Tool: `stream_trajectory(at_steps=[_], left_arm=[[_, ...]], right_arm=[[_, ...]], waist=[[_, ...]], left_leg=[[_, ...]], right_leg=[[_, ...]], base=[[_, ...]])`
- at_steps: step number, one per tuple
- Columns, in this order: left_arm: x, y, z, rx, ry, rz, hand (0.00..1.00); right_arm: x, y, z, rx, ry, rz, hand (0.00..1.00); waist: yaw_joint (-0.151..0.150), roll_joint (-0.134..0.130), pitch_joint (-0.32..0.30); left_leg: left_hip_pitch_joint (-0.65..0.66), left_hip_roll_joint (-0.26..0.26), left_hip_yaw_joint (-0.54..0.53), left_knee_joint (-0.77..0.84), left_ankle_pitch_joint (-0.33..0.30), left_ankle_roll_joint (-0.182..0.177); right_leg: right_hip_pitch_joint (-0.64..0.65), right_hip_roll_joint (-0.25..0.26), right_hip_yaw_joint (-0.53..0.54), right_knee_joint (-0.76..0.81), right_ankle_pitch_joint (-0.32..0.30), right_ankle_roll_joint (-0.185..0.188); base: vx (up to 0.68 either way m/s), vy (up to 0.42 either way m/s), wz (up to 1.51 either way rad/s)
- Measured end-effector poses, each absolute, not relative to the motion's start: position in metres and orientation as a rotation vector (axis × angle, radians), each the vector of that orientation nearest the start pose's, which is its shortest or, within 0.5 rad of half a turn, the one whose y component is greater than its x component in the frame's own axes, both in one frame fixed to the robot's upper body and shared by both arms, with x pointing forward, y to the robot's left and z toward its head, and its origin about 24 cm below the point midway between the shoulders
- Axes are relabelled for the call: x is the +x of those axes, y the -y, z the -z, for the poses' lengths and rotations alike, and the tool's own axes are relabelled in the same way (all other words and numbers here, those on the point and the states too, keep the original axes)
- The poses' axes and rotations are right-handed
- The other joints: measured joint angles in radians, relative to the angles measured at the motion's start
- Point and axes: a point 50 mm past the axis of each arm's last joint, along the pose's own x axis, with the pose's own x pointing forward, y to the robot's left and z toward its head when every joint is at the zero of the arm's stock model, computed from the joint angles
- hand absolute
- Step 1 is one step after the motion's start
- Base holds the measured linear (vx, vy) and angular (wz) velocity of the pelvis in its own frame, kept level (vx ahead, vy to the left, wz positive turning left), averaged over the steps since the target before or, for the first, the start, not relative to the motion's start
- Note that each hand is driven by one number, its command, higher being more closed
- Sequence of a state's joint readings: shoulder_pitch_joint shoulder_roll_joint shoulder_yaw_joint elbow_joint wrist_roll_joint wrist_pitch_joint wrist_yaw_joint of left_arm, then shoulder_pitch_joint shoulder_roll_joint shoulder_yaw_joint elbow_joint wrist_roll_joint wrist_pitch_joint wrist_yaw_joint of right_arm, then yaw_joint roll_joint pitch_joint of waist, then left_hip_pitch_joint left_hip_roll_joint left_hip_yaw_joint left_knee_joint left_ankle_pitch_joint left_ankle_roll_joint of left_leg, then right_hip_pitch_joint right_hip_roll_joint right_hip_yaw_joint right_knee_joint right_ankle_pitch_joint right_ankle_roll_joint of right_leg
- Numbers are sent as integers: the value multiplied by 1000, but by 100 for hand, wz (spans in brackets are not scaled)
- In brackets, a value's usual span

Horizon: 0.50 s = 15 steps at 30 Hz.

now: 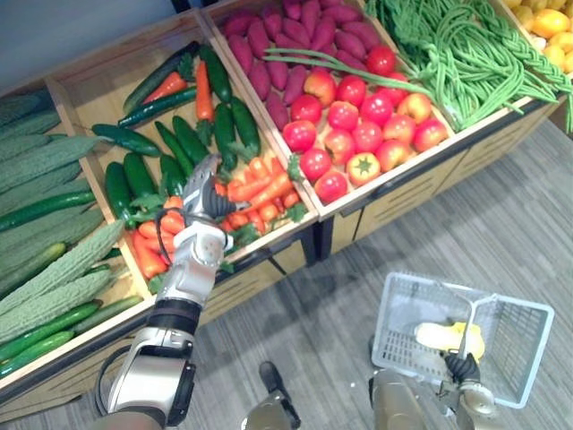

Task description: Pick vegetable in the basket

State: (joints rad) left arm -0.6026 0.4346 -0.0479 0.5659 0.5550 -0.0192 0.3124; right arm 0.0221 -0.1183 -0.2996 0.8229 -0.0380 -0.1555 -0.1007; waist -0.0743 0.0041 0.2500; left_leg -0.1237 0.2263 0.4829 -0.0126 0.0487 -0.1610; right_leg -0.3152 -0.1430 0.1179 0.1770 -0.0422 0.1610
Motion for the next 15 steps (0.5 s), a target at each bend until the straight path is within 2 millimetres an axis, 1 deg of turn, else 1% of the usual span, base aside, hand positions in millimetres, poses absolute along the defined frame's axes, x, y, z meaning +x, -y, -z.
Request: stream_trajectory(at_steps=[4,12,15], left_arm=[[361,-229,-136,981,221,-333,0],[362,-226,-139,992,237,-327,0],[363,-221,-137,1006,241,-305,0]], right_arm=[[169,247,106,-88,-646,409,100],[176,244,102,-105,-620,397,100],[177,245,101,-108,-616,396,100]], waist=[[0,-2,17],[-1,-2,35],[5,-2,37]], left_leg=[[-17,-1,1,2,1,1],[-21,0,7,2,1,1],[-22,0,13,2,0,0]], right_leg=[[-17,0,2,2,1,1],[-33,0,7,12,1,1],[-40,0,13,16,1,1]], base=[[0,0,0],[16,1,-2],[8,5,-4]])
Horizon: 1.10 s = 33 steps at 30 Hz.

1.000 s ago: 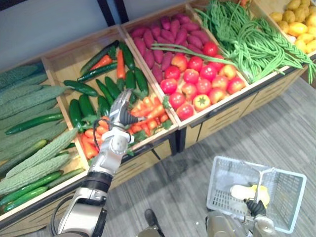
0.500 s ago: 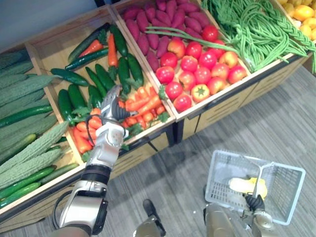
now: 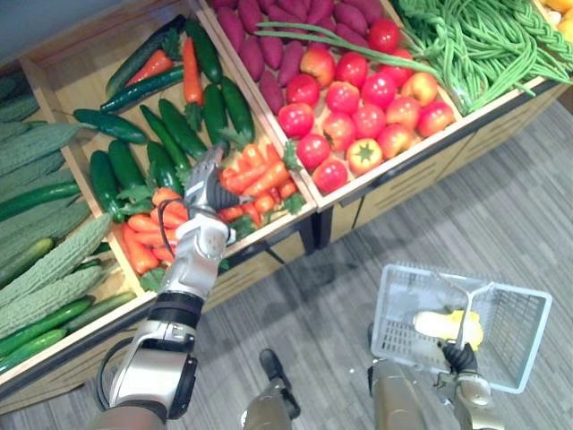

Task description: Pick vegetable in the basket

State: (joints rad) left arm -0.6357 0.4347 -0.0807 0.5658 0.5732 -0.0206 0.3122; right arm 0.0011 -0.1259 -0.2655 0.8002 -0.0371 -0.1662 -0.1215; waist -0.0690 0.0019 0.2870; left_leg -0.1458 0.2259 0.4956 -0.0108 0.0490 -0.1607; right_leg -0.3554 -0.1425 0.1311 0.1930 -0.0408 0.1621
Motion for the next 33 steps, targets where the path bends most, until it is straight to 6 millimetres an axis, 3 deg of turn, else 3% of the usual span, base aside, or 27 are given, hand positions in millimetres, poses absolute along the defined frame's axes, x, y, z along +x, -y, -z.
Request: stream_trajectory(at_steps=[19,20,33], left_arm=[[363,-225,-132,1045,212,-307,0],[363,-228,-131,1041,202,-317,100],[365,-261,-151,1015,171,-460,100]], right_arm=[[187,249,94,-115,-580,400,100],[187,249,94,-114,-579,400,100],[191,248,91,-108,-562,397,100]], waist=[[-3,6,25],[-3,7,28],[-8,5,32]], left_leg=[[-25,-5,44,-2,0,0],[-26,-4,45,-2,0,0],[-28,1,73,-5,0,0]], right_leg=[[-58,3,43,6,3,4],[-60,4,44,7,3,4],[-83,19,73,3,13,1]], base=[[21,10,-6],[22,6,-5],[22,10,-7]])
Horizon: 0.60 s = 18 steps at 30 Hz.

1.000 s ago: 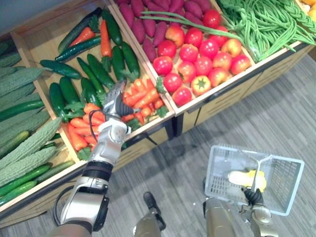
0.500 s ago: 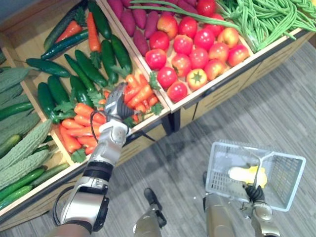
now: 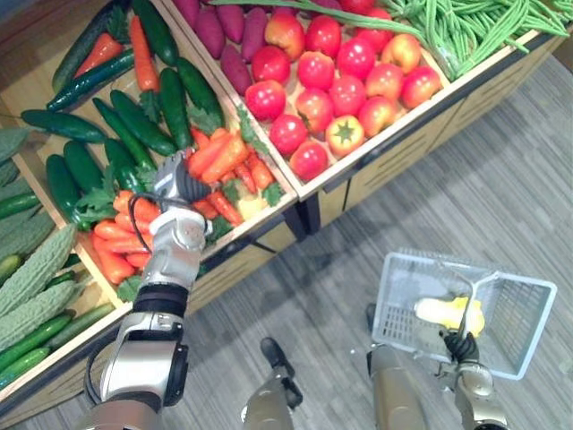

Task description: Pick vegetable in the basket

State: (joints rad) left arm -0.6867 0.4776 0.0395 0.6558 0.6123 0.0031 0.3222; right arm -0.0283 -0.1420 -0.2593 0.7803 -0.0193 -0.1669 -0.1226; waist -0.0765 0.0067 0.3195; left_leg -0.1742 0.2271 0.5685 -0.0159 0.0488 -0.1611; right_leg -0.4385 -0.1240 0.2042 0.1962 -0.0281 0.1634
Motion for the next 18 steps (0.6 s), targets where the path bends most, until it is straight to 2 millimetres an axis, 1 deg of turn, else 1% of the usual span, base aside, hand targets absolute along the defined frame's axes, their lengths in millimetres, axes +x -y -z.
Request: stream_trajectory(at_steps=[6,9,14,18], left_arm=[[365,-265,-148,1013,149,-469,100],[366,-258,-145,1021,151,-440,100],[365,-256,-137,1039,131,-405,100],[364,-251,-143,1042,168,-398,100]], right_arm=[[192,248,90,-109,-555,395,100],[193,246,90,-111,-554,388,100],[191,246,93,-112,-569,384,100],[188,246,95,-112,-588,385,100]], waist=[[0,-1,1],[-2,-5,3],[-1,-9,5],[-2,-11,6]], left_leg=[[2,2,2,0,0,0],[5,1,-1,0,0,0],[27,3,-8,2,0,0],[44,1,-33,2,2,3]], right_leg=[[0,1,0,-1,14,1],[4,-4,0,-1,22,2],[34,-7,-10,-2,22,2],[72,-16,-35,-14,22,2]], base=[[33,15,-1],[0,0,0],[-6,1,3],[-30,1,17]])
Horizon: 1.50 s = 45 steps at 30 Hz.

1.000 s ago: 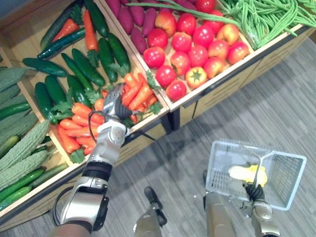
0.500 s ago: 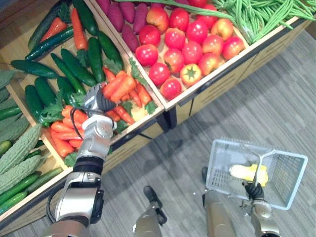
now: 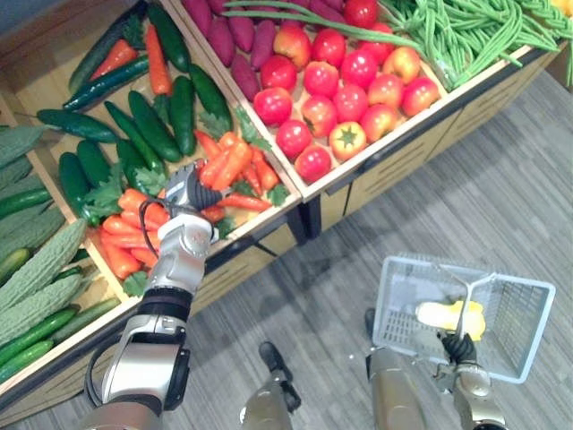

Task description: Pick vegetable in the basket

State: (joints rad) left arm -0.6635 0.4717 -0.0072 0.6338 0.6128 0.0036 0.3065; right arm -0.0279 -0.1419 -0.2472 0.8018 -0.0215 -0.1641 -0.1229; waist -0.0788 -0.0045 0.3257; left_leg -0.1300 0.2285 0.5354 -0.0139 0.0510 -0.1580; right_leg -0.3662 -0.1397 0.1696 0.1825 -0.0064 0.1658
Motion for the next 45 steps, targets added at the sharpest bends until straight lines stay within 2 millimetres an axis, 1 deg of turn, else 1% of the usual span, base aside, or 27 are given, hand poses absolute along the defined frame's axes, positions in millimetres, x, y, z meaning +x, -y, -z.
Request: stream_trajectory(at_steps=[4,5,8,9,11,13,16,17,19,21,22,24,25,26,28,29,30,31,33,34,35,37,39,43,45], left_arm=[[363,-237,-156,1051,258,-378,100],[361,-233,-161,1063,293,-374,100],[356,-227,-162,1088,332,-359,100],[356,-226,-162,1090,336,-355,100],[353,-221,-157,1101,339,-330,100],[350,-220,-152,1106,338,-314,100],[346,-216,-152,1106,362,-303,100],[343,-210,-153,1115,394,-281,100],[337,-204,-152,1132,427,-256,100],[322,-186,-148,1138,504,-163,100],[318,-181,-146,1138,523,-128,100],[303,-167,-136,1154,565,2,100],[296,-160,-127,1164,576,85,100],[292,-156,-123,1171,578,129,100],[282,-142,-111,1192,599,287,100],[280,-139,-108,1192,600,320,100],[274,-131,-102,1190,603,381,100],[271,-125,-98,1184,606,438,100],[264,-117,-89,1158,592,533,100],[260,-114,-85,1160,589,577,100],[259,-112,-84,1157,587,597,100],[251,-103,-75,1126,564,694,100],[245,-96,-69,1092,544,764,100],[238,-80,-64,1062,550,883,100],[235,-73,-63,1058,563,923,100]], right_arm=[[182,246,99,-112,-617,390,100],[181,247,100,-121,-624,390,100],[177,249,101,-126,-636,396,100],[175,249,102,-126,-640,399,100],[168,251,105,-125,-663,409,100],[162,252,107,-128,-681,412,100],[156,253,110,-149,-703,411,100],[152,255,111,-156,-712,418,100],[150,257,111,-157,-716,427,100],[146,263,111,-185,-733,428,100],[146,265,110,-194,-736,422,100],[150,281,99,-267,-712,395,100],[153,296,88,-370,-693,372,100],[155,305,81,-439,-681,351,100],[170,331,48,-713,-602,240,100],[175,335,40,-773,-579,212,100],[182,340,27,-856,-542,162,100],[185,342,22,-898,-528,128,100],[195,339,15,-960,-508,47,100],[201,336,13,-981,-498,5,100],[205,334,11,-993,-490,-15,100],[220,322,3,-1050,-437,-107,100],[228,314,-5,-1092,-394,-184,100],[239,296,-15,-1157,-332,-328,100],[244,286,-20,-1197,-300,-402,100]], waist=[[4,-1,-1],[9,-5,-4],[15,-6,-6],[18,-6,-11],[28,-6,-42],[28,-7,-64],[28,-9,-96],[30,-9,-108],[32,-10,-124],[32,-11,-147],[32,-10,-156],[31,-9,-173],[31,-8,-180],[30,-9,-191],[27,-9,-210],[25,-9,-215],[23,-8,-226],[21,-9,-237],[18,-11,-250],[7,-11,-253],[5,-11,-253],[1,-9,-257],[-2,-7,-258],[-6,-6,-259],[-20,-6,-260]], left_leg=[[21,0,-26,-4,6,4],[37,-3,-28,-18,14,5],[65,-9,-33,-49,30,4],[69,-10,-34,-57,34,4],[74,-16,-38,-71,46,3],[87,-15,-46,-74,47,2],[92,-15,-52,-75,47,2],[105,-15,-56,-77,47,2],[110,-15,-55,-78,47,1],[120,-15,-55,-79,46,0],[120,-15,-53,-80,45,-1],[136,-16,-44,-81,43,-3],[154,-16,-28,-81,39,-9],[158,-16,-21,-81,34,-12],[177,-15,11,-81,29,-18],[183,-14,22,-82,29,-18],[192,-11,39,-84,25,-23],[197,-7,51,-85,25,-24],[225,0,89,-82,19,-31],[234,1,105,-82,17,-35],[240,1,115,-82,15,-37],[261,3,173,-81,5,-46],[276,3,212,-81,-1,-50],[313,11,278,-81,-12,-65],[326,12,303,-80,-18,-70]], right_leg=[[49,-6,-30,-12,0,0],[63,-6,-36,-17,0,0],[92,-5,-49,-29,-1,0],[94,-4,-51,-30,-1,0],[98,-2,-57,-35,0,0],[118,-2,-64,-41,0,0],[128,-3,-71,-43,0,0],[145,-3,-77,-45,0,0],[148,-3,-77,-47,0,0],[165,-3,-77,-61,-1,0],[164,-3,-76,-63,-1,1],[171,0,-63,-66,0,1],[182,3,-49,-72,1,3],[181,4,-41,-77,1,4],[179,16,1,-90,9,15],[179,18,7,-95,13,15],[178,25,26,-98,15,17],[176,31,36,-100,16,17],[176,48,66,-100,20,12],[176,55,87,-99,24,9],[174,59,97,-99,26,10],[158,77,147,-98,38,11],[147,90,178,-98,43,10],[144,116,231,-94,46,9],[143,123,249,-93,46,9]], base=[[-18,0,23],[-7,4,10],[4,6,10],[18,7,6],[41,11,6],[62,6,8],[48,5,8],[20,9,7],[6,5,2],[0,0,0],[-5,2,-4],[5,2,-18],[10,5,-31],[8,4,-41],[12,-1,-50],[17,-11,-51],[15,-17,-38],[40,-20,-46],[66,-17,-51],[56,-10,-45],[47,-5,-54],[36,3,-66],[36,1,-57],[26,7,-48],[11,16,-31]])
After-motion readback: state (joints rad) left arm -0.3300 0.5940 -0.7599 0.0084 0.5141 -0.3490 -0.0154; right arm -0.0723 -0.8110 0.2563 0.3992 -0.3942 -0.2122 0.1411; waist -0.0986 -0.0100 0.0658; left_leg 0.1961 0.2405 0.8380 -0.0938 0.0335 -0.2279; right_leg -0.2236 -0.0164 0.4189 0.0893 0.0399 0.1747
